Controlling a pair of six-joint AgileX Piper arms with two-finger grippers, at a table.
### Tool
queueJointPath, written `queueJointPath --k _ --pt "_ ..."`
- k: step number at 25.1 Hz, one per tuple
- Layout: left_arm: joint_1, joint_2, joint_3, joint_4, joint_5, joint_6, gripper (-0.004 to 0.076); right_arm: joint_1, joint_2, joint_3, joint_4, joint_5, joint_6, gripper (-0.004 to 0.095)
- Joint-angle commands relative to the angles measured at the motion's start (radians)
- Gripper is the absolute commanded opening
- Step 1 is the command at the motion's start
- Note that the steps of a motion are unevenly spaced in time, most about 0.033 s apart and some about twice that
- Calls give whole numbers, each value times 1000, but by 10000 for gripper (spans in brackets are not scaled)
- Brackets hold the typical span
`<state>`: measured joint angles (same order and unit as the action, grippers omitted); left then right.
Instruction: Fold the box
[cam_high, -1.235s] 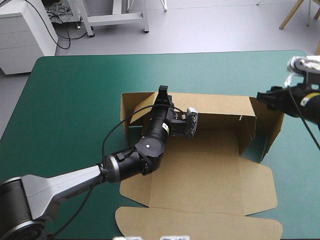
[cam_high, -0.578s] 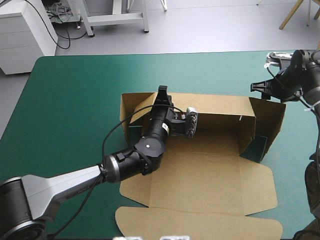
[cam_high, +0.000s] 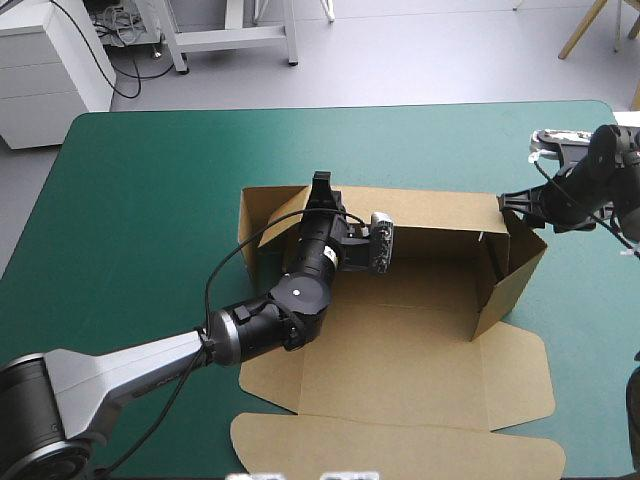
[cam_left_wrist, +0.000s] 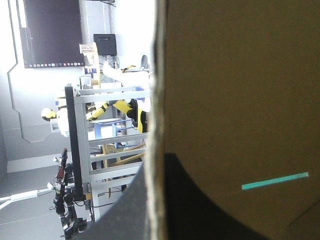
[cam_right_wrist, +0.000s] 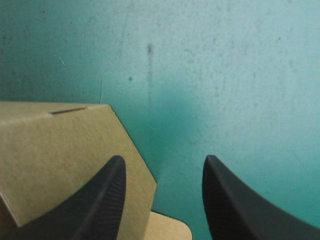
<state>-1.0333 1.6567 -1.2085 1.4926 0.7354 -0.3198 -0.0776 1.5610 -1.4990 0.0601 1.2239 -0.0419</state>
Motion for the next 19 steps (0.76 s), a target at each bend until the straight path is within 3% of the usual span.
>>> queueJointPath --k 1,6,14,19 --pt "-8 -41 -27 43 28 -17 -10 -8 -94 42 7 -20 -21 427" --pt "-8 -41 -27 43 28 -17 -10 -8 -197 152 97 -70 -86 427" --pt "-8 -41 -27 43 26 -13 -10 -8 -337 411 302 -284 -345 427" --pt "-8 -41 -27 43 25 -5 -10 -8 -380 543 346 -366 -512 427"
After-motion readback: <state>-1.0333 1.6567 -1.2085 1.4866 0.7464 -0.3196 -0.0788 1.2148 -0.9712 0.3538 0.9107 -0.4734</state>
